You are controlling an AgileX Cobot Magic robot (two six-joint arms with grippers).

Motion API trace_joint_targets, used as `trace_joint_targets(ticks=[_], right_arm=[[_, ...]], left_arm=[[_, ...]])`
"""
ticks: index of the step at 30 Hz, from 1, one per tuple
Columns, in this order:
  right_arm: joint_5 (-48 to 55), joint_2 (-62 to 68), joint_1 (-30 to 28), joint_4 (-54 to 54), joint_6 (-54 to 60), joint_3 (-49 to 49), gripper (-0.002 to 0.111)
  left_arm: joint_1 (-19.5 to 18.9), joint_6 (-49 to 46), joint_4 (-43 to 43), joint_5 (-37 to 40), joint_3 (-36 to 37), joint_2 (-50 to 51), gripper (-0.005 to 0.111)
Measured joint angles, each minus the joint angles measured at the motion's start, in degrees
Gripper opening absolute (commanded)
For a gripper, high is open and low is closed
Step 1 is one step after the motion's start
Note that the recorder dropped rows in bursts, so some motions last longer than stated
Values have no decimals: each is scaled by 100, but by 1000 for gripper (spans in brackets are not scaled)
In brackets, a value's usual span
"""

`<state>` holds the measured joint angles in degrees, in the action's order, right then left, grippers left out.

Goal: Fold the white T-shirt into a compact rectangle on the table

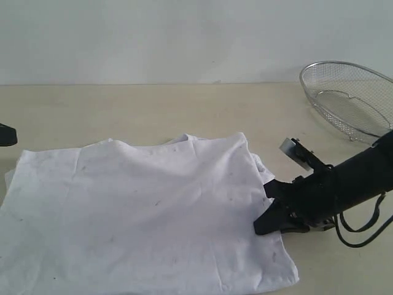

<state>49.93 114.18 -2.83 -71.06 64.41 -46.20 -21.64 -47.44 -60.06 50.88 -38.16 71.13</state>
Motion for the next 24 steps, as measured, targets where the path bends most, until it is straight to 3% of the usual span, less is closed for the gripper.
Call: trace_joint_targets(ticks=[24], right_arm=[[-169,-1008,-52,798,-682,27,0]], left_arm=[[0,0,0,0,0,0,55]])
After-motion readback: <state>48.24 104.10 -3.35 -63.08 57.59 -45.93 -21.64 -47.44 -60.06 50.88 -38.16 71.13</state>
